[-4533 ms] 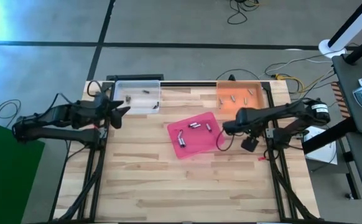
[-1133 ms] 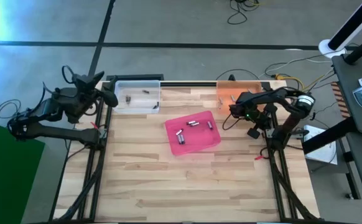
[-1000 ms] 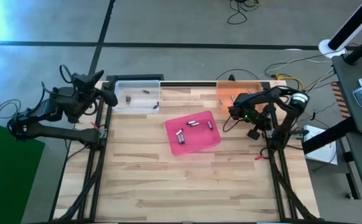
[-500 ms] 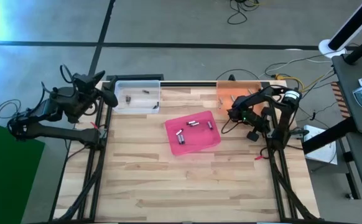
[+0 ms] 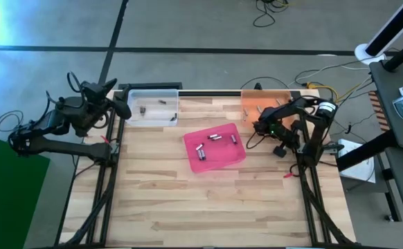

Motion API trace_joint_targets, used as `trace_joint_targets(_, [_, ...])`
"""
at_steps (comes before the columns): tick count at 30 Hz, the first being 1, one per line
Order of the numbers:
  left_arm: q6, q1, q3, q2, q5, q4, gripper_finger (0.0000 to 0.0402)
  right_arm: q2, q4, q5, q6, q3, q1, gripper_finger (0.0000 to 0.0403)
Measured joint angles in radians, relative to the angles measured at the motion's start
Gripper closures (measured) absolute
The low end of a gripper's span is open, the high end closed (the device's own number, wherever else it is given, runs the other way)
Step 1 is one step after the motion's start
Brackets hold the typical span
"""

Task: Sort batteries
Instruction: Put the black battery into the transparent bin

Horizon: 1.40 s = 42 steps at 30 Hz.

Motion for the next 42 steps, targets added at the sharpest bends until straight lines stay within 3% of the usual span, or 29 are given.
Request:
trace_joint_targets(11, [0.022, 0.0, 0.0, 0.0, 0.0, -0.002, 0.0149, -0.084, 0.035, -0.076, 0.063, 0.002, 0.012, 0.0394])
trace_joint_targets(24, [0.022, 0.0, 0.0, -0.012, 0.0, -0.007, 0.0149, -0.057, 0.028, -0.012, 0.106, -0.004, 0.031, 0.0394])
trace_joint_targets(42, [0.048, 0.0, 0.0, -0.049, 0.0, -0.004, 0.0149, -0.107, 0.067, -0.094, 0.144, -0.004, 0.079, 0.0394])
